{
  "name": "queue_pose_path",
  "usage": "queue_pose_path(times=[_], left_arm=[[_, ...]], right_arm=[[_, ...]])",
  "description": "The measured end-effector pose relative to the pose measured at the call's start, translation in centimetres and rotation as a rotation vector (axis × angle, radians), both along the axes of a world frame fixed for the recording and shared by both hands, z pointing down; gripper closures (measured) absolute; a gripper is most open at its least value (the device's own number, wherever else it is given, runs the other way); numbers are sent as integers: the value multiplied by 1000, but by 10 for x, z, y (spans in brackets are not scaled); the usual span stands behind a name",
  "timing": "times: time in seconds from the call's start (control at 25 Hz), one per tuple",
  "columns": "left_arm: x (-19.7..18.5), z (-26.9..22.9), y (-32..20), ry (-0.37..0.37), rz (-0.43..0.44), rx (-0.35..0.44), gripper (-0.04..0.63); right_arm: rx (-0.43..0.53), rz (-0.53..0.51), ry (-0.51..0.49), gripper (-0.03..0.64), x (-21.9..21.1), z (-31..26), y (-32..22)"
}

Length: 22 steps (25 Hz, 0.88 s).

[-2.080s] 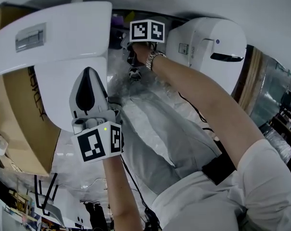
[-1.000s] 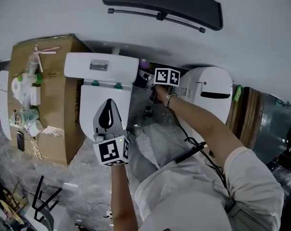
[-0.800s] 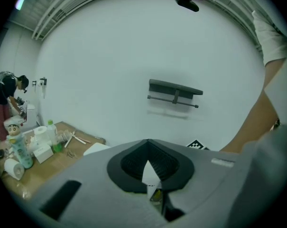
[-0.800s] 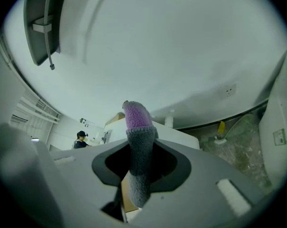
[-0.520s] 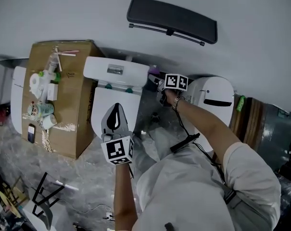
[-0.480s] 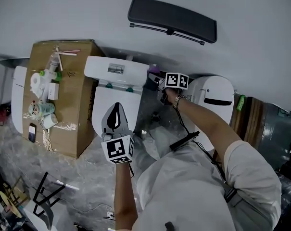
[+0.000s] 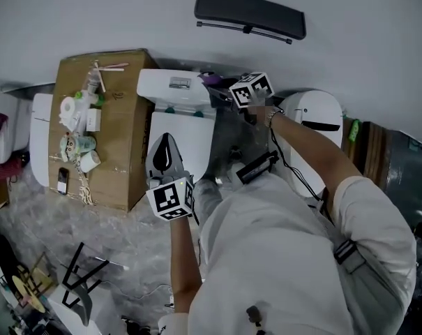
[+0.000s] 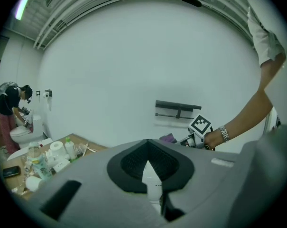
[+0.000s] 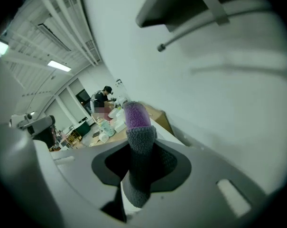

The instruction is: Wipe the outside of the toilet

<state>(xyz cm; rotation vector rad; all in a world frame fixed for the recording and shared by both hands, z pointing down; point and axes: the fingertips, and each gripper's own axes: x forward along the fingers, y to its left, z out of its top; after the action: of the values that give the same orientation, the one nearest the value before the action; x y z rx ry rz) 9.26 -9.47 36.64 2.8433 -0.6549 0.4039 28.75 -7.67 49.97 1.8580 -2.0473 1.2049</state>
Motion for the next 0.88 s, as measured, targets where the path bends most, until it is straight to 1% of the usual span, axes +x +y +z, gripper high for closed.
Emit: queue_pose_path(times=[0.16, 0.28, 0.4, 0.52, 0.68, 0.88], left_arm=[[-29, -27, -11, 9, -5, 58, 591], [-61, -42, -23, 16, -26, 85, 591], [-100, -54, -33, 24, -73, 91, 591], [-134, -70, -46, 58, -131, 95, 591], [-170, -93, -58, 124, -176, 106, 591], [-198, -118, -64, 169, -157, 139, 591]], right_arm=[[81, -33, 107, 515, -12, -59, -7], [135, -20, 167, 515, -28, -98, -4], [173, 1, 197, 515, -54, -128, 9], [218, -1, 233, 515, -85, -160, 19], [306, 13, 254, 515, -127, -208, 26], [427, 25, 241, 515, -179, -263, 27]])
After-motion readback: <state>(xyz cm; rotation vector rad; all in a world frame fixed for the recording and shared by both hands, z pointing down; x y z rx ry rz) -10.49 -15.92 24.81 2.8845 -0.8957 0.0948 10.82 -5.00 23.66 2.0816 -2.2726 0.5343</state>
